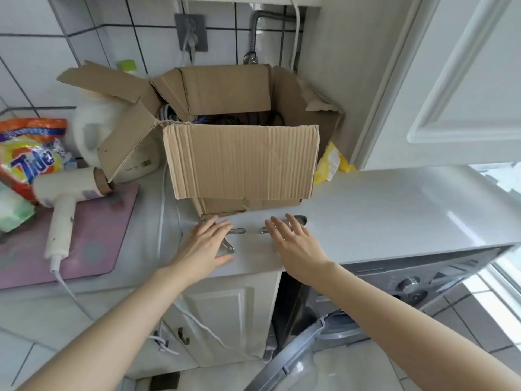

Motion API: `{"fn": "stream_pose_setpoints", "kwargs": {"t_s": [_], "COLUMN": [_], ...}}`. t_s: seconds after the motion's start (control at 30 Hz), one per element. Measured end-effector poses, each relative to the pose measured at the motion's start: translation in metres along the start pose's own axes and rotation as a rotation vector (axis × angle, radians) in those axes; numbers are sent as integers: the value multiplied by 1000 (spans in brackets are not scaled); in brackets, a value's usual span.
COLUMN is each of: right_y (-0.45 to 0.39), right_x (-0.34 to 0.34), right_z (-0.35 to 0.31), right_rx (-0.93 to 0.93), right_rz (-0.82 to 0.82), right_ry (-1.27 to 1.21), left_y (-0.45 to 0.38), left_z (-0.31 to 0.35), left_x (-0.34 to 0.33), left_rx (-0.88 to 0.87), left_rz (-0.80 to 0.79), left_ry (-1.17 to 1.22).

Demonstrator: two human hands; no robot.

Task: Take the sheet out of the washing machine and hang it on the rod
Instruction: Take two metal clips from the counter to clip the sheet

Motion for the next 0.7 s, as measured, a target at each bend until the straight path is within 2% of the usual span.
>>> {"fn": "stream_pose_setpoints", "kwargs": {"t_s": [0.23, 0.3, 0.5, 0.7], "right_y": [-23, -26, -13, 8], "right_x": [-8, -11, -10, 3], "right_z": [12, 15, 11, 2], "right_rx": [114, 76, -22, -103], "right_rz": [-48, -37, 6, 24], "right_ry": [34, 56, -31, -255], "left_y": [-14, -15, -4, 8], "left_z": [11, 9, 23, 49], "left_x": [1, -4, -7, 2], "left_rx": [31, 39, 76, 124], "left_rz": [2, 35, 224, 402], "left_ry": [53, 94, 253, 527]}}
Point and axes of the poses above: each hand's wrist, its own y-axis away from the middle knuckle, its own x-axis out of the back of the hand, z = x × y, the point moved 2 cm from there along -y, towards the middle knuckle, and after that the axes turned 2 degrees about x, right-handed, at the moved point
